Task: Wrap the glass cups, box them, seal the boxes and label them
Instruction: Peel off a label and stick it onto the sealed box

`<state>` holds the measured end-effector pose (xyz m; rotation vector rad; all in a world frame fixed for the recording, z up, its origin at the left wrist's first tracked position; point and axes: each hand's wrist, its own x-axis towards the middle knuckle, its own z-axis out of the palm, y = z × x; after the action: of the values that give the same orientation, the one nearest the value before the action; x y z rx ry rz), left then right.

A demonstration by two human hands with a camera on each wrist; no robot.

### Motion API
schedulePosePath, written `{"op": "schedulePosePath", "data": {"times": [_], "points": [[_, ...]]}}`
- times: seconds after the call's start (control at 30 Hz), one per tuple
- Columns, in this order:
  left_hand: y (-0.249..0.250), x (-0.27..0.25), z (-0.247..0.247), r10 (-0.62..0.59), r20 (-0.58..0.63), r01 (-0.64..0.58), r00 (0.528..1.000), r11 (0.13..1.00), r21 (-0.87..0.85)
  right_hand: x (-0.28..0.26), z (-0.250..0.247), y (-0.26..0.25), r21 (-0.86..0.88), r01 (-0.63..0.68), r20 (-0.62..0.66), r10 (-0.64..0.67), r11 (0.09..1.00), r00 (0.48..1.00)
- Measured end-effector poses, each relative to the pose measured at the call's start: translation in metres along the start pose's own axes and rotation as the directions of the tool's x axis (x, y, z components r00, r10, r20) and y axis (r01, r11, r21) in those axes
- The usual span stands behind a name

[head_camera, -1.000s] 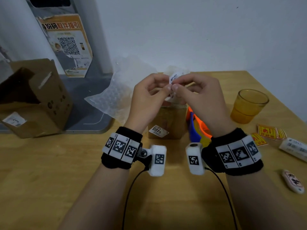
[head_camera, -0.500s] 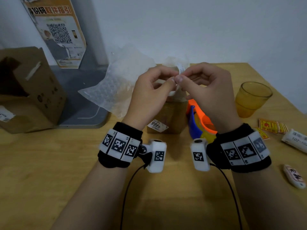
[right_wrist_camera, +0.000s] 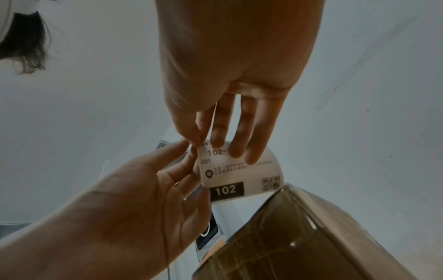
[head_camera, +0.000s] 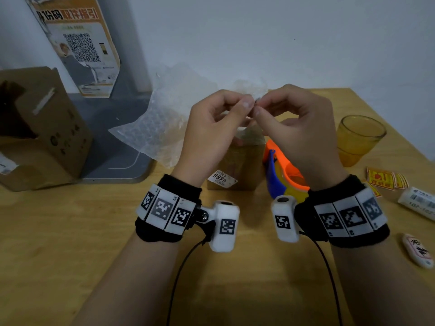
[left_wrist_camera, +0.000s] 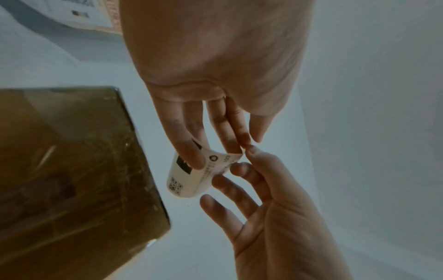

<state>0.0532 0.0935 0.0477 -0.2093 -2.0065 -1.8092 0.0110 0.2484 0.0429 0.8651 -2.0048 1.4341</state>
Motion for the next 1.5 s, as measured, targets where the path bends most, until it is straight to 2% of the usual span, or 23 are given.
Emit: {"op": "schedulePosePath", "data": {"times": [0.3, 0.47, 0.8, 1.03, 1.5], "points": [[0.0033, 0.0002, -0.0023, -0.079, 0.029, 0.081, 0.996, 0.991, -0.109, -0.0007, -0.003, -0.0044, 0.015, 0.04, 0.021, -0.041, 0.999, 0.999], [0.0047, -0.0001, -0.002, -0.081, 0.02, 0.082, 0.997, 0.991, -0.104, -0.0006, -0.0024, -0.0046, 0.003, 0.034, 0.03, -0.034, 0.999, 0.999], [0.005, 0.0011, -0.0009, -0.064, 0.082, 0.069, 0.995, 0.996, -0.059, -0.0017, -0.0021, -0.0083, 0.042, 0.03, 0.028, -0.031, 0.999, 0.999], [0.0057, 0.0011, -0.0005, -0.043, 0.073, 0.045, 0.996, 0.998, -0.037, -0.0023, -0.0007, -0.0102, 0.085, -0.013, -0.008, 0.014, 0.996, 1.0], [0.0076, -0.0003, -0.002, -0.057, 0.053, 0.061, 0.997, 0.994, -0.086, -0.0024, -0.0027, -0.0051, 0.046, -0.001, 0.034, -0.001, 0.999, 0.999]]}}
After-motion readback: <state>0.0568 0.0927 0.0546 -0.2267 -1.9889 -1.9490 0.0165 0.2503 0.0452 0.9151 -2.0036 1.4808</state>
